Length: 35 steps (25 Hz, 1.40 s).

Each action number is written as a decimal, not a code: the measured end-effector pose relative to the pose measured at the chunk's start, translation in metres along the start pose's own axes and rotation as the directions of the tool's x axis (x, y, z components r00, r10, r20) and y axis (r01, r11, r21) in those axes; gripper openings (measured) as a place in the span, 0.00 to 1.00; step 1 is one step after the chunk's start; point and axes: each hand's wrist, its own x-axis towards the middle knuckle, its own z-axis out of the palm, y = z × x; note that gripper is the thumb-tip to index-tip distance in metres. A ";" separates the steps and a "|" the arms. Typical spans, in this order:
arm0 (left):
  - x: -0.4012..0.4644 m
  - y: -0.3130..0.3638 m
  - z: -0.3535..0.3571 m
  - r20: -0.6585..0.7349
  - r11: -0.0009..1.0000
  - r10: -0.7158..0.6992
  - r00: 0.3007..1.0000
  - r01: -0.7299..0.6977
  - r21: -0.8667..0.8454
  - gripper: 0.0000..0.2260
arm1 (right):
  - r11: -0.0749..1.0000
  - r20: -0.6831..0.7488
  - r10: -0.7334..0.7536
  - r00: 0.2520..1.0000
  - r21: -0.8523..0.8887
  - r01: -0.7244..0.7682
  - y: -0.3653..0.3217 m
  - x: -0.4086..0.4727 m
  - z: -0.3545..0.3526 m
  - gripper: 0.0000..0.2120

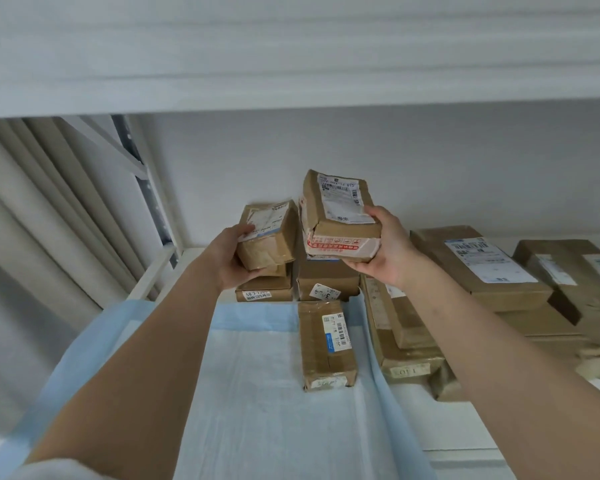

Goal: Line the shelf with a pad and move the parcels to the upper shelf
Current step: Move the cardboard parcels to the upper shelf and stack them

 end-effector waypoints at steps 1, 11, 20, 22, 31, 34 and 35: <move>-0.005 -0.002 0.000 -0.019 1.000 0.009 1.000 -0.009 -0.002 0.06 | 1.000 0.009 0.001 1.000 0.010 -0.001 -0.001 -0.005 0.000 0.13; -0.074 -0.031 0.054 -0.070 0.996 0.085 0.994 -0.086 -0.022 0.09 | 0.998 0.021 -0.031 0.999 0.048 0.030 -0.028 -0.079 -0.054 0.16; -0.151 -0.072 0.083 -0.066 0.982 0.125 0.990 -0.133 -0.132 0.12 | 1.000 0.036 -0.004 0.999 0.006 0.004 -0.017 -0.150 -0.093 0.20; -0.172 -0.081 0.079 -0.072 0.976 0.125 0.990 -0.136 -0.169 0.13 | 1.000 0.044 0.011 0.999 0.002 -0.011 -0.009 -0.165 -0.095 0.19; -0.259 -0.091 0.060 -0.037 0.937 0.195 0.980 -0.197 -0.288 0.16 | 0.975 0.034 -0.073 0.997 -0.207 0.078 0.007 -0.235 -0.088 0.18; -0.293 -0.101 0.042 0.017 0.927 0.220 0.975 -0.204 -0.316 0.18 | 0.938 -0.008 -0.119 0.993 -0.330 0.110 0.030 -0.262 -0.070 0.23; -0.305 -0.102 0.034 0.039 0.927 0.229 0.973 -0.206 -0.314 0.17 | 0.930 -0.004 -0.120 0.993 -0.351 0.111 0.038 -0.274 -0.061 0.26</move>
